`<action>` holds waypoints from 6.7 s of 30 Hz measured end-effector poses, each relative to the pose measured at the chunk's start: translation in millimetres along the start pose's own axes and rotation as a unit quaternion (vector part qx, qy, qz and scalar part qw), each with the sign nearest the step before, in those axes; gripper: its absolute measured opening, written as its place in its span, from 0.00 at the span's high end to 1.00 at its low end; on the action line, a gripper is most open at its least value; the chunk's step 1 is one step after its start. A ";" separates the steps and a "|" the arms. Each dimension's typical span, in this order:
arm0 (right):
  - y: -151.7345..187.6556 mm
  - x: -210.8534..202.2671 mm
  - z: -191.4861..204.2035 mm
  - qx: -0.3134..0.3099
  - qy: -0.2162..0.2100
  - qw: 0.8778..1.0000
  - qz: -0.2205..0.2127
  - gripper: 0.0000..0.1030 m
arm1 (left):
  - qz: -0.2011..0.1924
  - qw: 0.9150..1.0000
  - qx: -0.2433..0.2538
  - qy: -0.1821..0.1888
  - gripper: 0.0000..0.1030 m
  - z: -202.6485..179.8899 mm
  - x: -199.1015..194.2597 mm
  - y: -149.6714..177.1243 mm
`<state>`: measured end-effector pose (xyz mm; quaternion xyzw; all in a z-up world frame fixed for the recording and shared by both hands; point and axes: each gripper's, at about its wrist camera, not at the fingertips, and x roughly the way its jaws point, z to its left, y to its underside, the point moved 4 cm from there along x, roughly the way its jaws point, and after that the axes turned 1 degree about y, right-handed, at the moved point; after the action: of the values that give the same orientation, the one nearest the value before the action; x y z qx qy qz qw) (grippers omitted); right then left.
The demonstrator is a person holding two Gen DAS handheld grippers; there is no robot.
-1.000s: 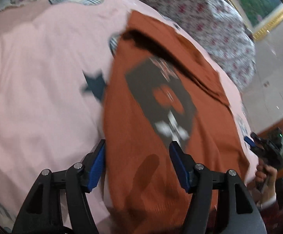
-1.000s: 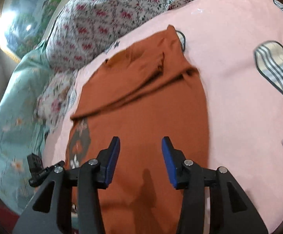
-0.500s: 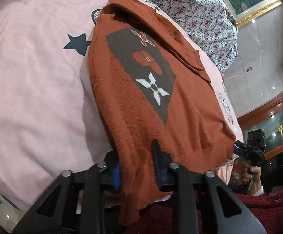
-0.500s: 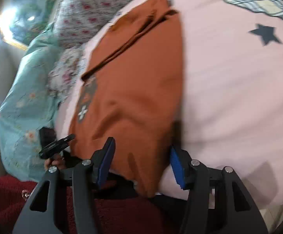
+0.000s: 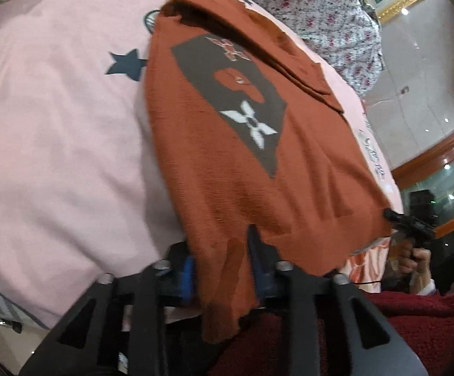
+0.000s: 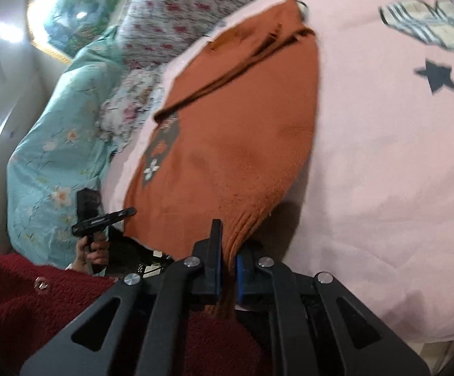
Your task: Fold small clothes
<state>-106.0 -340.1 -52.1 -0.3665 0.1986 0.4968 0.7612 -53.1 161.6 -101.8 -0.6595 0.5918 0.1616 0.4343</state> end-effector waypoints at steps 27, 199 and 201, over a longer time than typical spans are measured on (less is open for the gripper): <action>-222.8 0.4 41.0 -0.074 -0.050 0.980 -0.177 0.93 | -0.240 0.971 0.016 0.010 0.96 -45.7 -37.1 -225.2; -302.5 106.4 -60.3 0.020 0.104 0.994 -0.042 0.32 | -0.025 0.998 -0.049 0.041 0.20 -112.1 229.3 -293.0; -304.5 117.8 -60.0 0.015 0.097 0.995 -0.030 0.34 | -0.013 0.997 -0.051 0.062 0.20 -109.0 246.7 -300.9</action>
<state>222.7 -385.9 -60.0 -0.4073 0.2678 0.4326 0.7584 252.2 -103.1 -104.1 -0.6974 0.5997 0.1450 0.3647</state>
